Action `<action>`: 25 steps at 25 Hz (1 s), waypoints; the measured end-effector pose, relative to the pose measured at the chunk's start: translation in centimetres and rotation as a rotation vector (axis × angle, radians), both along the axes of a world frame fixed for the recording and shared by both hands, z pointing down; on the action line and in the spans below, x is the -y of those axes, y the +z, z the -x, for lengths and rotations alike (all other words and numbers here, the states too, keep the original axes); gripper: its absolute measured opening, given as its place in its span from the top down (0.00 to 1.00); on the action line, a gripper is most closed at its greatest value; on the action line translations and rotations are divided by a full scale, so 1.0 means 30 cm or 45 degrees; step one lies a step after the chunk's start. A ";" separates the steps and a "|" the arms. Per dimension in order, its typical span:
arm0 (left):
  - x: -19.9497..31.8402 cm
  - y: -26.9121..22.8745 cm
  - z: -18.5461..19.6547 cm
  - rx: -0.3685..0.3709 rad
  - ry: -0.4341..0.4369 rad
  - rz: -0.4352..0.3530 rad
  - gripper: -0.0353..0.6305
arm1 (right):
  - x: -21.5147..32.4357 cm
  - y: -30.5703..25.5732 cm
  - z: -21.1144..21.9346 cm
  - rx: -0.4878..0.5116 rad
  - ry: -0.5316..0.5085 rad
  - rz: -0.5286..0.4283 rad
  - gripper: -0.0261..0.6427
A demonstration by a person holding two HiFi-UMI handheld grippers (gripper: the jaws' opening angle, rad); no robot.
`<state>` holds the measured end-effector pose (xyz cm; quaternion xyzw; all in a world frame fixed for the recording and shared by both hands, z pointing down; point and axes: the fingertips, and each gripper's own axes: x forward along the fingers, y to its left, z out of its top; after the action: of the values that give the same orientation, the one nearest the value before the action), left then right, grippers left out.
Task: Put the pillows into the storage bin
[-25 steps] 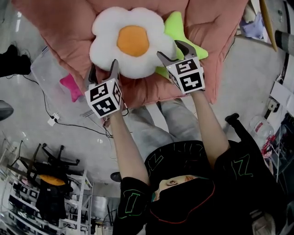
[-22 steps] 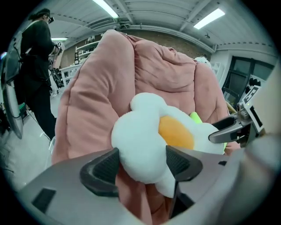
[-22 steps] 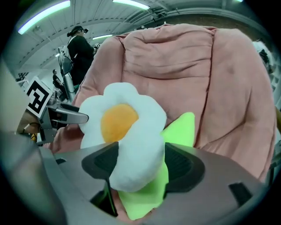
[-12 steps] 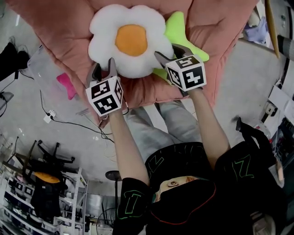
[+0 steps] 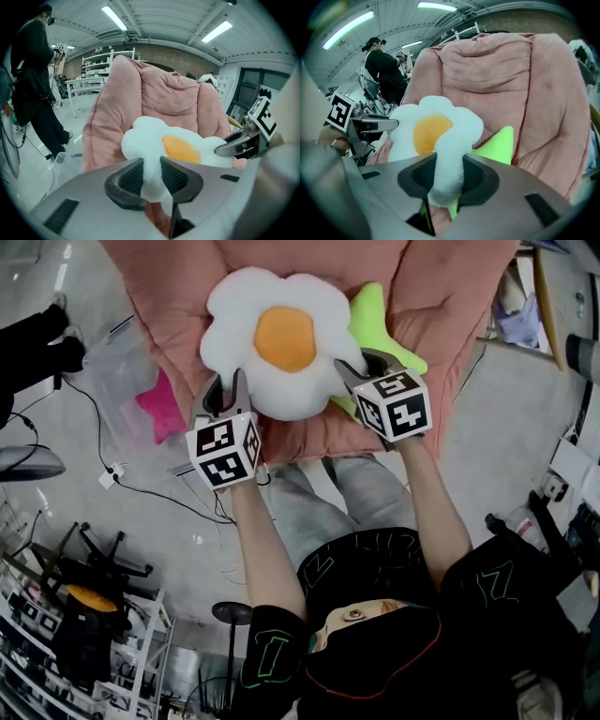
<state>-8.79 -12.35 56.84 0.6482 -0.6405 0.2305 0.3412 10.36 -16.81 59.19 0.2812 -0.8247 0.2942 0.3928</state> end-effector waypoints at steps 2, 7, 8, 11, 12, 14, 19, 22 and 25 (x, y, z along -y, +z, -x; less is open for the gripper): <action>-0.016 -0.061 0.006 0.007 -0.024 -0.028 0.81 | -0.005 -0.055 0.010 0.012 -0.017 -0.025 0.78; -0.078 -0.182 0.070 0.013 -0.093 -0.100 0.81 | -0.022 -0.164 0.086 0.036 -0.094 -0.085 0.78; -0.089 -0.202 0.082 0.015 -0.102 -0.113 0.81 | -0.028 -0.181 0.101 0.036 -0.108 -0.096 0.78; -0.111 -0.256 0.118 0.027 -0.113 -0.150 0.81 | -0.047 -0.229 0.142 0.034 -0.136 -0.126 0.78; -0.120 -0.272 0.132 0.031 -0.118 -0.162 0.81 | -0.055 -0.244 0.158 0.034 -0.145 -0.138 0.78; -0.153 -0.301 0.170 0.037 -0.144 -0.187 0.81 | -0.075 -0.272 0.201 0.038 -0.174 -0.161 0.78; -0.294 -0.344 0.309 0.043 -0.261 -0.230 0.81 | -0.149 -0.326 0.363 0.058 -0.272 -0.213 0.78; -0.388 -0.357 0.401 0.044 -0.333 -0.244 0.81 | -0.205 -0.352 0.472 0.072 -0.337 -0.239 0.78; -0.484 -0.362 0.498 0.056 -0.402 -0.247 0.81 | -0.270 -0.361 0.586 0.089 -0.406 -0.245 0.78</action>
<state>-23.73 2.17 45.98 0.5643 -0.7608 0.1254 0.2950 -7.21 -8.71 48.36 0.1729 -0.8962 0.1575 0.3769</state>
